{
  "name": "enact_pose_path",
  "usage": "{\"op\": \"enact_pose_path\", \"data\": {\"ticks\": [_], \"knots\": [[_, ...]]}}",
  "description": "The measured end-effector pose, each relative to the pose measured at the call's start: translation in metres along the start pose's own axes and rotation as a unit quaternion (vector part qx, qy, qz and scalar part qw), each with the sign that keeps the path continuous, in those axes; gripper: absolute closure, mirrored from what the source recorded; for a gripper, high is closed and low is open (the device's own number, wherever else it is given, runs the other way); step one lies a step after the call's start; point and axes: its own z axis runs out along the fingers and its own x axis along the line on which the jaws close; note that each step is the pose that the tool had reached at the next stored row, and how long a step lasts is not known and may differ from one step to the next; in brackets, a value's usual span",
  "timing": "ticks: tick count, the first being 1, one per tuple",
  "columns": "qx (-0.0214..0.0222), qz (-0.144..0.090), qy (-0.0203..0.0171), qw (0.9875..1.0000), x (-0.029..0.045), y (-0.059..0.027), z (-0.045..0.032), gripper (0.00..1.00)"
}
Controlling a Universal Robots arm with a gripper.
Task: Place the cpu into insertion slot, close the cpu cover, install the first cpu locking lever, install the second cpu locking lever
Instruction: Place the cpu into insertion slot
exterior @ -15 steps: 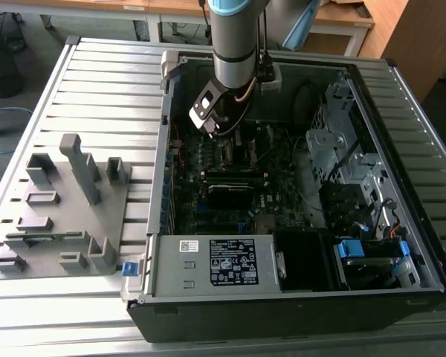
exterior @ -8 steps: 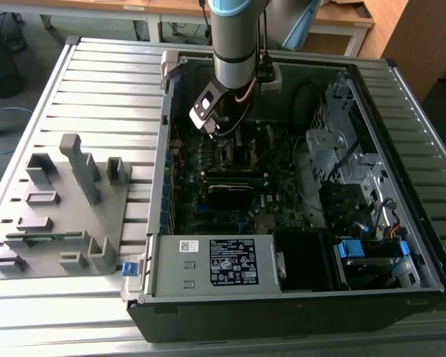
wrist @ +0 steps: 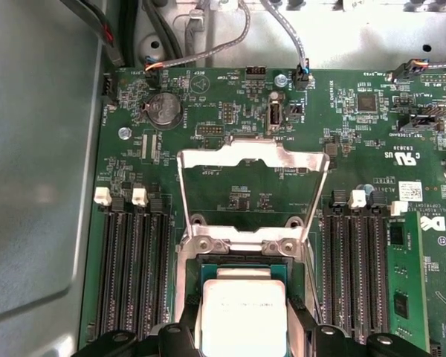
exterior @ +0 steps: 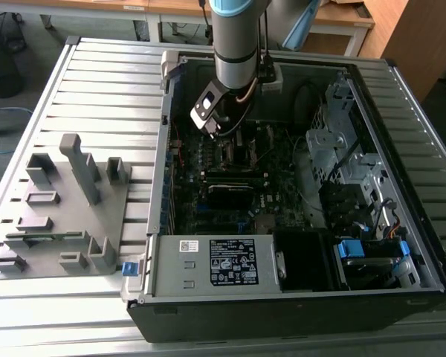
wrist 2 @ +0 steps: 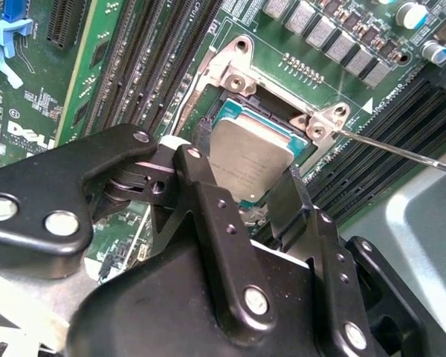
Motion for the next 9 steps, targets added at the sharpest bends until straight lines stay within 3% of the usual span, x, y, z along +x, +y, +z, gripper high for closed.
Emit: {"op": "enact_pose_path", "data": {"ticks": [9], "knots": [[-0.0002, 0.003, -0.0003, 1.0, 0.0, 0.0, 0.0006, 0.46]]}}
